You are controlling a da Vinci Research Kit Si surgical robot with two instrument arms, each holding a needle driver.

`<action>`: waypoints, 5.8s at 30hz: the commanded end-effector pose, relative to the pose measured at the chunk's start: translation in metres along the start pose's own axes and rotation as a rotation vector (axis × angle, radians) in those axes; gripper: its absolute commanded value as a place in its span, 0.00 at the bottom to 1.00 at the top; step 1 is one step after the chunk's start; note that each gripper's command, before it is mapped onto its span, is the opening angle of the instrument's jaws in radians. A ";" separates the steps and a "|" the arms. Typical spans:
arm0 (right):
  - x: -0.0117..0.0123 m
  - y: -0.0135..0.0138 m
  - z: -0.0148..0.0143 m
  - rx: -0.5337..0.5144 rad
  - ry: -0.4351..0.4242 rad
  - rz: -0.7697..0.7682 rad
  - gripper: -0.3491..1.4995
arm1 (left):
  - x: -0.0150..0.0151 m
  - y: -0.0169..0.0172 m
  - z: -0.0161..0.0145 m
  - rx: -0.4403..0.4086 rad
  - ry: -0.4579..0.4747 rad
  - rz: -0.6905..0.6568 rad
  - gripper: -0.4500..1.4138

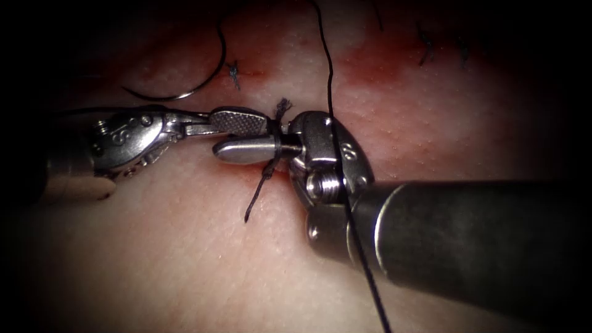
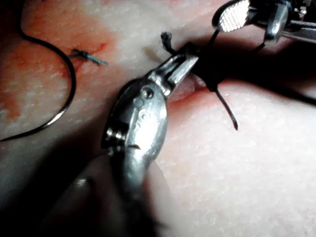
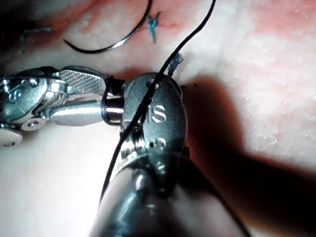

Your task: Wound Closure

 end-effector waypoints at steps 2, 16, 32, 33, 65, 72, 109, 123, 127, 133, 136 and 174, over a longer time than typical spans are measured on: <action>-0.0008 0.0007 0.0003 -0.060 0.018 0.026 0.76 | -0.0010 0.0009 0.0008 0.040 -0.008 0.027 0.00; -0.0019 0.0038 -0.0031 -0.456 0.004 0.231 0.74 | -0.0016 0.0071 0.0040 0.174 -0.145 0.235 0.00; -0.0040 0.0059 -0.0035 -0.795 -0.217 0.207 0.84 | -0.0046 0.0065 0.0064 0.150 -0.218 0.266 0.00; -0.0042 0.0061 -0.0035 -0.802 -0.226 0.206 0.85 | -0.0046 0.0063 0.0063 0.150 -0.218 0.266 0.00; -0.0075 0.0091 -0.0013 -0.862 -0.340 0.186 0.26 | -0.0057 0.0056 0.0057 0.137 -0.247 0.274 0.00; -0.0062 0.0078 -0.0022 -0.887 -0.331 0.118 0.00 | -0.0052 0.0055 0.0041 0.132 -0.247 0.276 0.00; -0.0071 -0.0019 -0.0064 -0.627 -0.312 -0.079 0.00 | 0.0006 -0.0154 0.0035 0.316 -0.339 0.316 0.00; -0.0088 -0.0026 -0.0064 -0.625 -0.329 -0.112 0.00 | 0.0001 -0.0201 0.0047 0.328 -0.385 0.383 0.00; -0.0090 -0.0027 -0.0061 -0.618 -0.332 -0.111 0.00 | -0.0002 -0.0211 0.0049 0.335 -0.401 0.402 0.00; -0.0100 -0.0032 -0.0062 -0.621 -0.362 -0.113 0.00 | -0.0015 -0.0222 0.0060 0.341 -0.429 0.438 0.00; -0.0111 -0.0034 -0.0066 -0.620 -0.394 -0.118 0.00 | -0.0021 -0.0228 0.0065 0.352 -0.435 0.446 0.00; -0.0047 -0.0037 -0.0055 -0.574 -0.334 -0.134 0.82 | 0.0098 -0.0120 0.0029 0.276 -0.266 0.308 0.00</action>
